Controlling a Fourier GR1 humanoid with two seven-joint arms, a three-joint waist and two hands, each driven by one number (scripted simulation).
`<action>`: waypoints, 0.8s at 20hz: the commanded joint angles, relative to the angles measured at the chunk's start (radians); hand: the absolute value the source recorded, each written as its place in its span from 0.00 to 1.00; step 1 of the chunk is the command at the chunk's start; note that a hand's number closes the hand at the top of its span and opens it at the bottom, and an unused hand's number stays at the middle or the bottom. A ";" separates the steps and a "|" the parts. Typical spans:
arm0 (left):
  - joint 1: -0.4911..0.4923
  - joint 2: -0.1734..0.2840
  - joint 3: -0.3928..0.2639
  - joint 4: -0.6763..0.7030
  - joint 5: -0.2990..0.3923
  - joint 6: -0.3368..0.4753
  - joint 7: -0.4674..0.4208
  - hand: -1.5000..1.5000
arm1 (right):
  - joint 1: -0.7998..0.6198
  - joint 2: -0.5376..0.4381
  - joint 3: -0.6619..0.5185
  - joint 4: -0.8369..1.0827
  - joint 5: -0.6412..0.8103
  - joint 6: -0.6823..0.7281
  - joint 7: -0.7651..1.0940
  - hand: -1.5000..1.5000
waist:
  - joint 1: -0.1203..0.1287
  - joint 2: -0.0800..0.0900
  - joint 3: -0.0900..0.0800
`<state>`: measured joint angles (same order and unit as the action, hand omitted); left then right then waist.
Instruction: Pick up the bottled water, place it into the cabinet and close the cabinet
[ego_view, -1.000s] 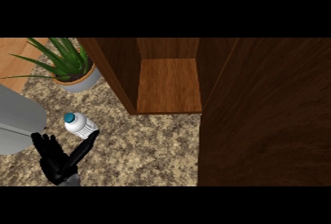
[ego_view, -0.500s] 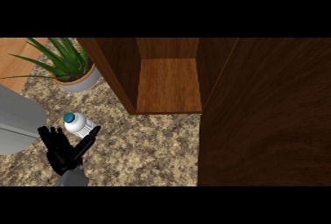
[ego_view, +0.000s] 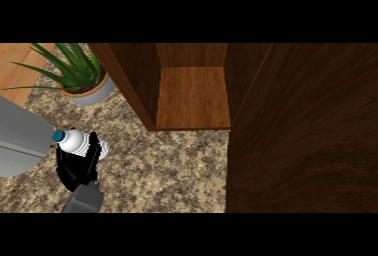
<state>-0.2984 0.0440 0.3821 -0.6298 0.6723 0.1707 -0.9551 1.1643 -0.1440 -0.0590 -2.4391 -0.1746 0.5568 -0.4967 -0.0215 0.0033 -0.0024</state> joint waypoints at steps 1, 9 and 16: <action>-0.059 0.001 0.022 0.087 0.007 -0.040 -0.066 1.00 | 0.019 -0.012 -0.027 -0.148 -0.095 0.002 0.081 0.00 | 0.001 0.002 0.000; -0.044 0.009 -0.036 0.054 -0.057 -0.038 -0.097 1.00 | 0.045 0.012 -0.047 -0.111 -0.073 0.036 0.010 0.00 | 0.003 -0.005 0.002; -0.051 0.005 -0.305 0.036 -0.227 -0.348 0.061 1.00 | 0.015 0.012 -0.009 -0.089 -0.063 0.001 0.020 0.00 | 0.004 -0.006 0.001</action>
<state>-0.3373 0.0463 0.1720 -0.5664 0.5060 -0.0710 -0.9380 1.1478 -0.1431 -0.0709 -2.4241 -0.1758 0.5593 -0.5075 -0.0199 -0.0006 -0.0014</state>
